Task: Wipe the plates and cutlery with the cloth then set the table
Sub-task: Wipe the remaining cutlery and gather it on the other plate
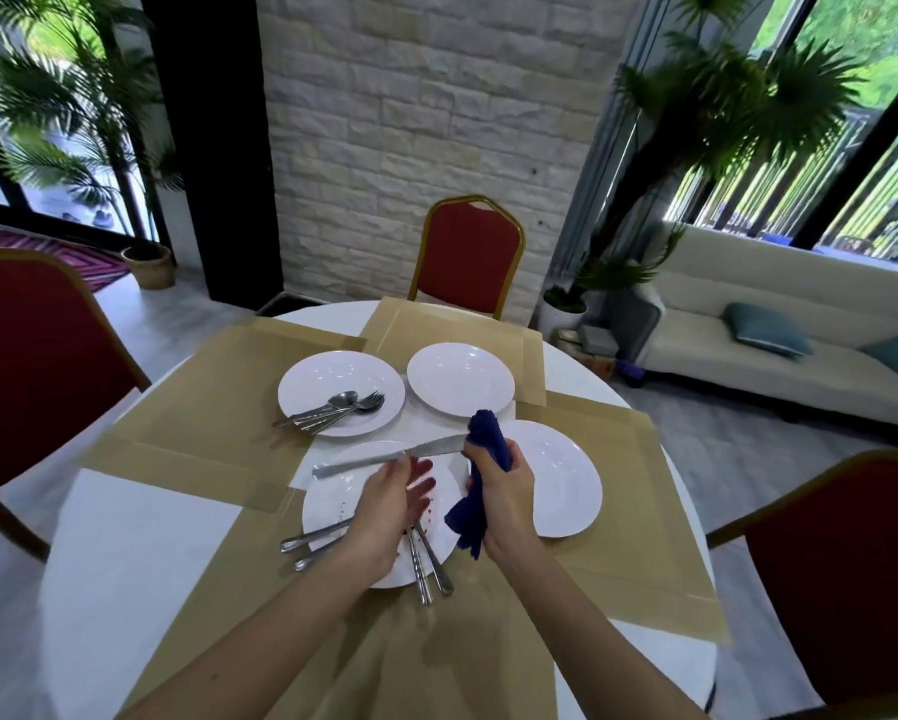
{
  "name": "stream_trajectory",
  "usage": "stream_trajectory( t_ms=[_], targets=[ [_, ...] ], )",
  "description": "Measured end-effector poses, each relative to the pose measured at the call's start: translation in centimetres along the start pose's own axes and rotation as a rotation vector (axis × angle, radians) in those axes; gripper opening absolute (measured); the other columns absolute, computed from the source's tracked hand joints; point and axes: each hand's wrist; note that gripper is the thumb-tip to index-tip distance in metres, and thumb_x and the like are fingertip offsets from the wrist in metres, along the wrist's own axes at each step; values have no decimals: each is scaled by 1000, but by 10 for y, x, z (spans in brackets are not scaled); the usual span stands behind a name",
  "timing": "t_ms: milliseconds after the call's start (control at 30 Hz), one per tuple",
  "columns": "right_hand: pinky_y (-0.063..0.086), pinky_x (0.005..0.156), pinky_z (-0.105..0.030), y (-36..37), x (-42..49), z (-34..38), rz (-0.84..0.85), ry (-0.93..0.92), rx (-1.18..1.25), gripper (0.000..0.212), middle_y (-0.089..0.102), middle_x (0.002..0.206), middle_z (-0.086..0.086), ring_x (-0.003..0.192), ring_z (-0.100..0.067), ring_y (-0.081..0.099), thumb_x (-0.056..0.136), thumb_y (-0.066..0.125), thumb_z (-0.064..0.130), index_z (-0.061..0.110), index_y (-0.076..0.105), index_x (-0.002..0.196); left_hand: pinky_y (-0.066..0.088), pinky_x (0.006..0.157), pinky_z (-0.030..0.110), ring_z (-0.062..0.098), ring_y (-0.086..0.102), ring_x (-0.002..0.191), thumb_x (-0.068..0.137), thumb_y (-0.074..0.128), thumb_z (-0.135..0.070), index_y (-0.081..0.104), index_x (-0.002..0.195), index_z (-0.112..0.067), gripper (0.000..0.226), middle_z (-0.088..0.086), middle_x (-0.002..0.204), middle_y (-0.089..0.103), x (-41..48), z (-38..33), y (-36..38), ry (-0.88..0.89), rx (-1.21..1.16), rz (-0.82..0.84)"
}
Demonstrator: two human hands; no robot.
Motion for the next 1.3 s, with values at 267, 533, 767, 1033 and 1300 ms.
stream_trajectory(
  t_ms=[267,533,767,1033,1300],
  targets=[
    [46,48,-26,3,-6,-3,136,0,-15,21,64,84,-10,50,-16,56,89,63,14,15,57,109,52,89,36,20,66,85,102,38,-17,57,96,-9,22,8,97,69,22,-40,-1,174,-65,-161],
    [47,68,-29,-9,14,3,87,-248,-295,18,64,100,-3,81,-21,60,88,62,20,34,57,97,45,62,23,8,63,66,100,40,-23,66,84,-23,30,-8,69,67,7,-21,-28,291,1072,42],
    [44,67,-15,-9,32,4,24,-681,-804,31,53,108,5,89,1,52,75,77,13,21,67,104,45,62,27,13,63,71,96,43,-32,65,79,-27,28,-6,72,67,-12,-7,-4,382,1046,-22],
    [45,70,-20,-13,30,2,126,-671,-889,29,53,110,10,89,-3,52,74,77,17,22,66,100,41,59,22,12,61,68,93,53,-33,65,84,-19,20,-3,70,66,-3,-3,-14,575,1183,29],
    [53,74,-24,-14,24,19,305,-311,-617,24,70,93,12,84,-7,66,80,72,21,29,65,101,50,72,30,13,63,77,100,33,-38,61,85,-29,33,-9,75,67,2,-10,-23,518,1385,96]
  ],
)
Point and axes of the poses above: each hand's wrist, its own x-axis towards the middle knuckle, its own y-axis out of the palm, z = x × y
